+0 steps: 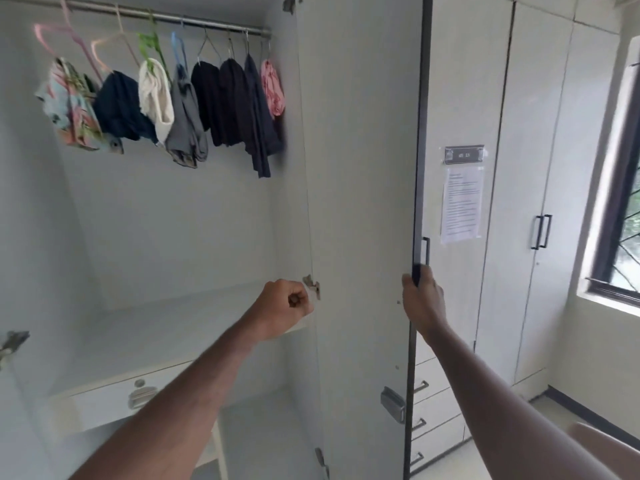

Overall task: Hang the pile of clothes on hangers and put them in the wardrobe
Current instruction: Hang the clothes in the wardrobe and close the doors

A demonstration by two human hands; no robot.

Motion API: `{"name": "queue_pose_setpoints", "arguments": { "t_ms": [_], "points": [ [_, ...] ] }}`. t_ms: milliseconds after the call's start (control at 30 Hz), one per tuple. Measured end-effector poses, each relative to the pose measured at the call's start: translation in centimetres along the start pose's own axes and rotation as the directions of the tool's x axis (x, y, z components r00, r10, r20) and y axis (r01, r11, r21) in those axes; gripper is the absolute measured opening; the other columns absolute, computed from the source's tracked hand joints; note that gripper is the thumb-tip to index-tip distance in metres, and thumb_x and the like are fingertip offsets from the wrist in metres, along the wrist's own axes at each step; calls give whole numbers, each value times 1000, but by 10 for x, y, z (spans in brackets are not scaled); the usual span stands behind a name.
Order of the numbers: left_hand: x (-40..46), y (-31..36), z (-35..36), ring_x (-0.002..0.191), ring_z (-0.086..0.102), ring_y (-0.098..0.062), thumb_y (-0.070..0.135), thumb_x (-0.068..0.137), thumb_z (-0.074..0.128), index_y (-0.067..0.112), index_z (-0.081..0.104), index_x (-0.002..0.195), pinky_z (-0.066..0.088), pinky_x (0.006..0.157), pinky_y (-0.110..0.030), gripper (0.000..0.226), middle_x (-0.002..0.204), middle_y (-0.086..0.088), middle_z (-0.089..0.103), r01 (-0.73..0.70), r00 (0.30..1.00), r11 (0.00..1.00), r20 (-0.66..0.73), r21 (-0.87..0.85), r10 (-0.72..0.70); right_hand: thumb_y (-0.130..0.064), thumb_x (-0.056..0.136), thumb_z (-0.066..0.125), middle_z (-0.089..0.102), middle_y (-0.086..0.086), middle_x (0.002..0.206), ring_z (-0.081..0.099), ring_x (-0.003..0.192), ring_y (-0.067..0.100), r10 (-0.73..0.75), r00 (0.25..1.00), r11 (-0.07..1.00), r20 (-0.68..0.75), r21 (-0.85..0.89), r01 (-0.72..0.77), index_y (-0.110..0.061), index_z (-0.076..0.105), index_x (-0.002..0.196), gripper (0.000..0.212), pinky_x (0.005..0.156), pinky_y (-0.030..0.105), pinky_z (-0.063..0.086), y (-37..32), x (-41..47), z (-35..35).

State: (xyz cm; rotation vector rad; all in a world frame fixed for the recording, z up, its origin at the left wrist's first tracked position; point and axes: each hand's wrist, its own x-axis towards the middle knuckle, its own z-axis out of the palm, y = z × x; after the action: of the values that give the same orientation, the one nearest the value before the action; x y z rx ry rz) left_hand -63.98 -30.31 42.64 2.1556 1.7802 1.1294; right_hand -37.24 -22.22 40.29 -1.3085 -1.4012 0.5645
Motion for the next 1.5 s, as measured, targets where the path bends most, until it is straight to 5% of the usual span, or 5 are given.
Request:
{"name": "queue_pose_setpoints", "arguments": {
  "t_ms": [167,567,733,900,1500],
  "points": [
    [-25,-50,-16,61,55,-4,16,83,77,24,64,64,45,64,-19,24,68,2,68,118,993,992,0,51,-118,-30,98,42,67,-3,97,62,90,16,-270,962,936,-40,225,272,-22,64,112,27,81,38,51,9,-44,31],
    [-103,-169,-87,59,53,-7,19,83,77,14,71,72,40,59,-15,14,71,-8,70,418,907,897,-122,142,-403,-50,94,63,23,-11,165,38,140,5,-597,720,792,355,117,599,-43,19,159,79,105,50,44,-30,-108,192],
    [-107,-214,-118,53,52,2,14,85,76,9,70,72,43,59,-17,15,65,0,66,450,892,881,-131,147,-434,-34,97,62,-9,-6,170,22,154,18,-565,692,714,449,-154,683,-23,5,163,88,109,57,38,-52,-112,278],
    [-98,-269,-145,61,58,-7,13,86,75,5,71,74,50,65,-17,14,71,-7,70,465,883,874,-136,142,-449,-15,83,73,12,8,170,24,153,28,-518,756,710,401,-291,641,-10,14,161,97,100,58,47,-72,-119,349],
    [-17,-377,-153,67,59,-9,18,87,75,17,66,70,40,59,-15,19,71,3,67,406,909,900,34,156,-416,-46,89,71,-3,4,171,3,157,22,-407,764,481,500,-594,645,-16,-10,161,112,115,71,18,-105,-60,452]
  ]
}}
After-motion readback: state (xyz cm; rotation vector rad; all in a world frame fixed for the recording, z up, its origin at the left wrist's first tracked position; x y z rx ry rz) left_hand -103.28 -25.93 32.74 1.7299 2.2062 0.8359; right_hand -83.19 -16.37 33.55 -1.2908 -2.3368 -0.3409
